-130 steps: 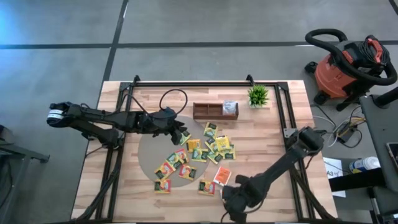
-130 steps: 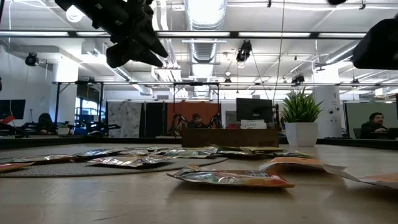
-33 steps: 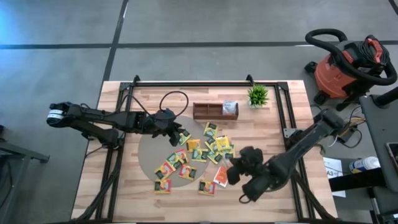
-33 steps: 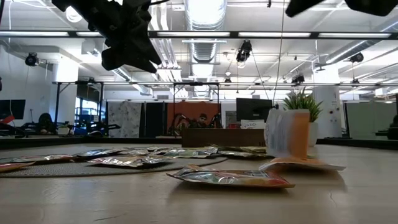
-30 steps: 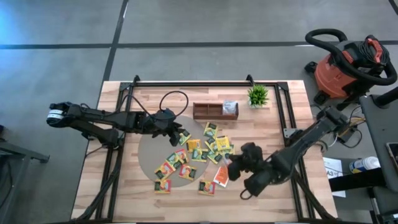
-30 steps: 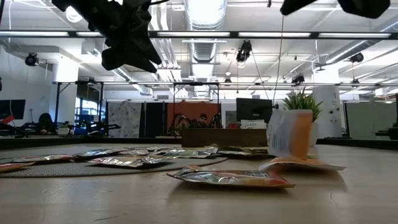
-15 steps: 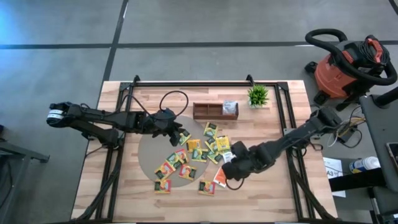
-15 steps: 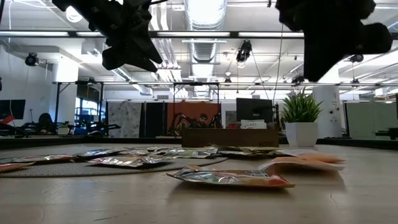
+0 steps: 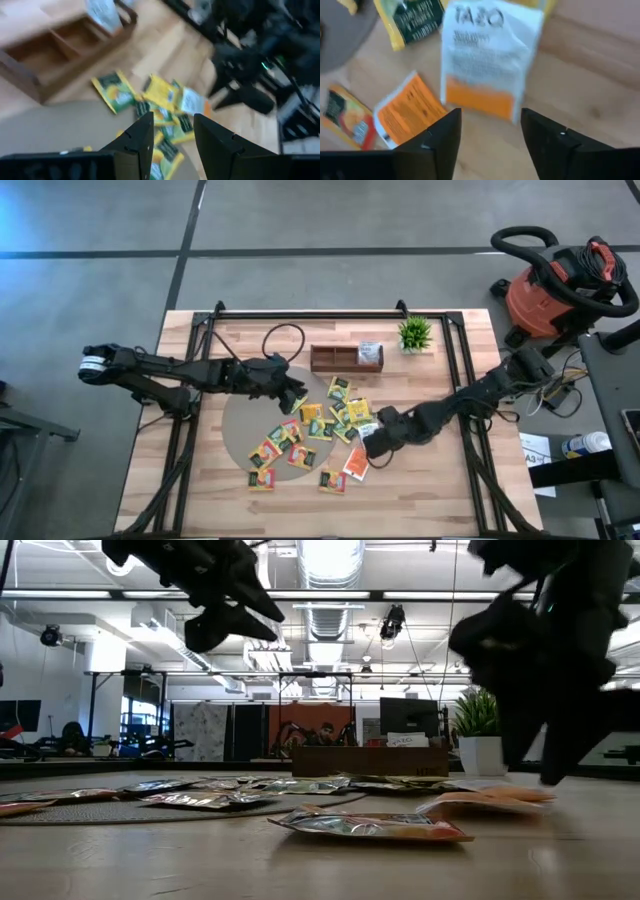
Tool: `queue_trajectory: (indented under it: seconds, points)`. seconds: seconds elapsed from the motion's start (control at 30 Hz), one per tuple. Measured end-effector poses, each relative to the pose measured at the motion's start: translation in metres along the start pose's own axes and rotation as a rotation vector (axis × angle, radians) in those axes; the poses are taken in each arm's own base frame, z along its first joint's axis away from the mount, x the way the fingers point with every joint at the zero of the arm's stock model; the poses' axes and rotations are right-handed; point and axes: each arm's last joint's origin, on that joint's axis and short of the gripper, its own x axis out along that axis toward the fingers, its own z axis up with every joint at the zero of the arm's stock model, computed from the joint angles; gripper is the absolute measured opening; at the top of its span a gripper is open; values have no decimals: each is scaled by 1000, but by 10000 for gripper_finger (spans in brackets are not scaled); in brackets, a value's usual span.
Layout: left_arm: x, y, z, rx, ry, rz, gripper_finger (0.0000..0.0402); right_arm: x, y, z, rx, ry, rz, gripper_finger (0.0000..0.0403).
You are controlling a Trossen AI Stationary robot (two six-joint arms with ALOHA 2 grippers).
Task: Pick & Place Tea
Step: Put the orange tea sachet into the right compartment of the wooden organizer
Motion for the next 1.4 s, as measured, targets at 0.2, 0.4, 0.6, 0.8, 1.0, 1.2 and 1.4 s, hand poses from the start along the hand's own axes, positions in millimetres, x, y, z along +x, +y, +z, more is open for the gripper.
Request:
queue_trajectory:
  seconds: [0.2, 0.4, 0.6, 0.8, 1.0, 1.2, 1.4]
  points:
    - [15, 3, -5, -47, 54, -7, 133, 6, -7, 10, -33, -17, 28, 215]
    - [30, 7, -13, -39, 97, 27, 133, 4, -11, 13, -63, -29, 14, 215]
    - [52, 10, -20, 9, 125, 59, 133, -5, -13, 15, -70, -67, 10, 215]
    - [71, 2, -12, -44, -44, -28, 133, 3, -22, 15, -46, -59, -2, 215]
    - [89, -2, -11, -104, -111, -120, 133, 8, -19, 18, -18, -73, 111, 215]
    - [118, 1, -31, -62, 90, -238, 133, 12, -21, 19, -21, -83, 111, 215]
    - [143, 3, -57, -18, 272, -305, 133, 13, -20, 21, -8, -98, 136, 215]
